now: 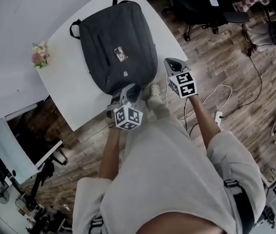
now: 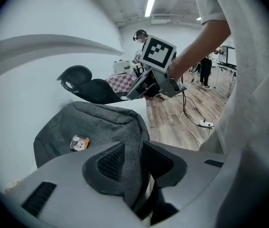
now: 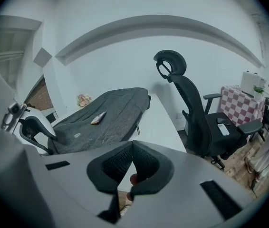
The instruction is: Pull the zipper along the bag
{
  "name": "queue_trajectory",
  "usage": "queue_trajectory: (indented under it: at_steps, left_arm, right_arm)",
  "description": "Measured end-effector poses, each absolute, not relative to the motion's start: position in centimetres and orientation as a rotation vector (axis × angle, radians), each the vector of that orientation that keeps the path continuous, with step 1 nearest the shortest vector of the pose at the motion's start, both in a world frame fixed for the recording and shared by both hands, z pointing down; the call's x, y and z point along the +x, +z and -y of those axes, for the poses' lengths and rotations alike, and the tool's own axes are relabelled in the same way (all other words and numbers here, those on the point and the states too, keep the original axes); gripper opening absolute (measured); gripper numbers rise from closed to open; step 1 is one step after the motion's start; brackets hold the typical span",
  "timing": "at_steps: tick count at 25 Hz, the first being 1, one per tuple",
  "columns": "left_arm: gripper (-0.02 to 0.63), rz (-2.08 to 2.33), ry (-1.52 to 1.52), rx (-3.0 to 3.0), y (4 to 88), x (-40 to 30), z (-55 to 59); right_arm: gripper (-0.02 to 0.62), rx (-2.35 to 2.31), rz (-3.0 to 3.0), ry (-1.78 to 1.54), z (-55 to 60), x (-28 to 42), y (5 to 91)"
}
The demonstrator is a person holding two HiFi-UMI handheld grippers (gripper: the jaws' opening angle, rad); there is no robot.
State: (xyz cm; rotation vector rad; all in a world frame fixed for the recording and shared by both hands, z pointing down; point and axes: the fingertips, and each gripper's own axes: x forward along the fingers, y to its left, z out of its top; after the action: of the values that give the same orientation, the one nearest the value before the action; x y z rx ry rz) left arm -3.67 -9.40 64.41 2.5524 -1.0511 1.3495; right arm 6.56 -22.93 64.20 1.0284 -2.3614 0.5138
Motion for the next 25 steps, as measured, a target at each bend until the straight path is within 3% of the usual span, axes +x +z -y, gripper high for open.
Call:
queue_trajectory:
  at_steps: [4,6,11,20,25]
  left_arm:
    - [0.166,1.022,1.405,2.564,64.2,-3.9,9.6]
    - [0.236,0.991,1.411,2.56,64.1,-3.9,9.5]
    - [0.236,0.948,1.458,2.512,65.8,-4.6,8.7]
    - [0.235,0.87,1.555,2.494,68.0,-4.4,9.3]
    - [0.188,0.817,1.532,2.489,68.1,-4.2,9.5]
  right_arm:
    - [0.014,0.946,2.369,0.456,23.9,5.6,64.8]
    - [0.014,0.901,2.372,0.412,24.6,5.1,65.2]
    - [0.138,0.819,2.36,0.336,26.3,4.1,66.6]
    - [0.171,0.681,2.285,0.203,28.8,3.3,69.1]
    - [0.187,0.571,2.297,0.151,29.4,2.4,69.5]
